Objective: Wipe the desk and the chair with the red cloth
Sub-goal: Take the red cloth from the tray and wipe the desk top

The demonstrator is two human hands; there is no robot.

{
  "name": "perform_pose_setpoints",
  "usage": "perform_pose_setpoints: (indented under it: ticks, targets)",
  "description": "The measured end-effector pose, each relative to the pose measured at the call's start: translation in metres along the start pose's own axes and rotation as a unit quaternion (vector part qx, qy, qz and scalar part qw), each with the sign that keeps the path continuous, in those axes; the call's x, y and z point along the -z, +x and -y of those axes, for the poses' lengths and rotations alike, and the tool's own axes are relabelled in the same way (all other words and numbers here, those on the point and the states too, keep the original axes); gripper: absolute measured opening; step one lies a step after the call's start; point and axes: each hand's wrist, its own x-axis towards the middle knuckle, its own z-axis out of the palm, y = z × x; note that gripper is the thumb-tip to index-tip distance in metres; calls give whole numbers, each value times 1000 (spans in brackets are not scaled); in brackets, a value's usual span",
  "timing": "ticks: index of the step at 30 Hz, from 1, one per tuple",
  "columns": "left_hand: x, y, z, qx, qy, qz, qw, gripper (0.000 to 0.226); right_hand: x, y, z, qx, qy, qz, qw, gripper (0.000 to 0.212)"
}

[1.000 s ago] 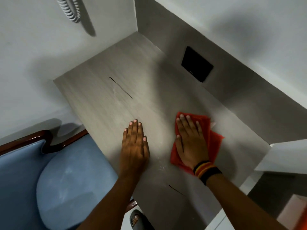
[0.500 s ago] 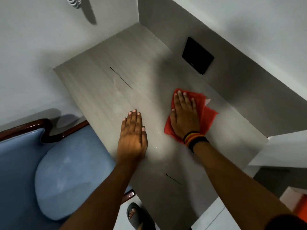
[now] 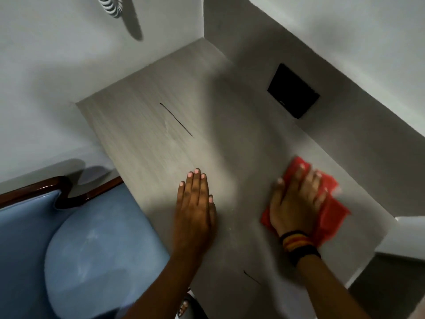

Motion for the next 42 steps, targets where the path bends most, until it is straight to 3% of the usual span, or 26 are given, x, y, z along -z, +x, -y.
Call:
perform_pose_setpoints:
  ticks: [4,7,9,11,14,17,23,27,30,32,35,39,42]
  targets:
    - [-3,0,2,-1,8,5,1000,59,-10,98,86,117,3,11,993,69]
    - [-2,1,3,4,12,12,1000,60,-15,118,158,211,12,34,977,67]
    - [1,-1,3,9,9,21,1000,61,-16,93,159,289,5,48,956,65]
    - [3,1,4,5,15,24,1000,61,-15,55,116,335,1,57,940,62]
    - [2,1,4,3,28,31,999,61,-7,34,31,289,-8,62,955,60]
    - [3,2,4,6,24,40,999,61,2,83,11,239,-9,53,970,61]
    - [1,5,8,-8,25,34,999,61,-11,211,149,322,-10,40,946,64]
    - [2,4,10,-9,27,37,999,62,-22,195,257,366,0,50,929,62]
    - [6,6,10,-10,38,44,998,62,-28,121,244,528,-20,56,847,60]
    - [7,5,11,-11,48,48,998,62,-31,102,201,579,-20,68,812,58]
    - [4,3,12,-13,47,44,998,64,-31,135,195,545,-10,63,836,57]
    - [2,4,13,-16,53,39,998,66,-35,144,292,454,7,61,889,59]
    - [8,3,12,-19,53,43,997,66,-39,108,300,514,7,67,855,61]
